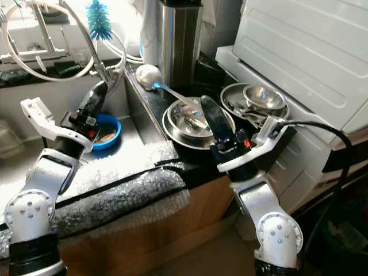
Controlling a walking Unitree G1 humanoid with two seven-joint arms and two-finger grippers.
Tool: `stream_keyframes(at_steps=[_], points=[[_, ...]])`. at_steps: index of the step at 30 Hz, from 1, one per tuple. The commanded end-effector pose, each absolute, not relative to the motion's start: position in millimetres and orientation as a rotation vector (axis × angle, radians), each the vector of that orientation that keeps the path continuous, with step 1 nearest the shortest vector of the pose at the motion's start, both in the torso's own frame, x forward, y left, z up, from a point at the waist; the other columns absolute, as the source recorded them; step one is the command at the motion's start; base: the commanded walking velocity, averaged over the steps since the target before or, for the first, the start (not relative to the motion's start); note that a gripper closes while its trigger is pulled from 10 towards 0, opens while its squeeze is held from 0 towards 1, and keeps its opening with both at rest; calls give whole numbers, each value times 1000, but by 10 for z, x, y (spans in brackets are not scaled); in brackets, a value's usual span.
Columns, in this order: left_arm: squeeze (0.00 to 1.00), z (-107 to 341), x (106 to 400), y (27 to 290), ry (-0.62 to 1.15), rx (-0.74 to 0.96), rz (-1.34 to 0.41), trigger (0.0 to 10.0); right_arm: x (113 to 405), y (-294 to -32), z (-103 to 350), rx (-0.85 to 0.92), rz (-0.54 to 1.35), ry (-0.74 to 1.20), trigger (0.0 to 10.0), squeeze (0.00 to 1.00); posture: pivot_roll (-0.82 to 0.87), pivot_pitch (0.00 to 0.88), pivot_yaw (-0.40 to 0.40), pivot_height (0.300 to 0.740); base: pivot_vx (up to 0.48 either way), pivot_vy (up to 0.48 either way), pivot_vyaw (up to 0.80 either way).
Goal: Kitchen organization
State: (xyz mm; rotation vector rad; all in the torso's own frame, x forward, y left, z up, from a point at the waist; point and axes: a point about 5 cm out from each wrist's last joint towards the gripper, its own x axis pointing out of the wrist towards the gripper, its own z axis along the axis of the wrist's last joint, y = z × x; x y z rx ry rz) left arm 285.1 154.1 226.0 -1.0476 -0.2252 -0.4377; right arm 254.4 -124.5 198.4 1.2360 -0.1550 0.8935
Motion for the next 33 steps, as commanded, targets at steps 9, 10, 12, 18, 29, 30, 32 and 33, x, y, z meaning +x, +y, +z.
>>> stream_keyframes(at_steps=[9, 10, 12, 18, 29, 30, 32, 33], points=[[0, 2293, 2724, 1414, -245, -1158, -571, 10000, 2528, -1189, 1846, 1323, 869, -113, 10000, 0, -29, 0, -90, 740, 0, 0, 0], [0, 2298, 2710, 1397, -247, -1165, -591, 10000, 2540, -1182, 1835, 1317, 856, -115, 10000, 0, -29, 0, -94, 740, 0, 0, 0], [0, 2303, 2688, 1386, -250, -1183, -615, 10000, 2570, -1188, 1839, 1318, 825, -134, 10000, 0, -29, 0, -93, 740, 0, 0, 0], [0, 2326, 2595, 1297, -225, -1132, -717, 10000, 2646, -1210, 1841, 1319, 773, -154, 10000, 0, -24, 0, -96, 740, 0, 0, 0], [0, 2263, 2543, 1136, -109, -931, -819, 10000, 2628, -1081, 1916, 1340, 864, -169, 10000, 0, -19, 0, -93, 740, 0, 0, 0], [0, 2253, 2540, 1138, -99, -920, -824, 10000, 2620, -1072, 1923, 1340, 876, -169, 10000, 0, -20, 0, -91, 740, 0, 0, 0], [0, 2240, 2536, 1135, -89, -900, -836, 10000, 2606, -1059, 1929, 1337, 895, -166, 10000, 0, -20, 0, -93, 740, 0, 0, 0], [0, 2238, 2536, 1128, -84, -889, -846, 10000, 2595, -1048, 1925, 1335, 906, -159, 10000, 0, -17, 0, -94, 740, 0, 0, 0]])
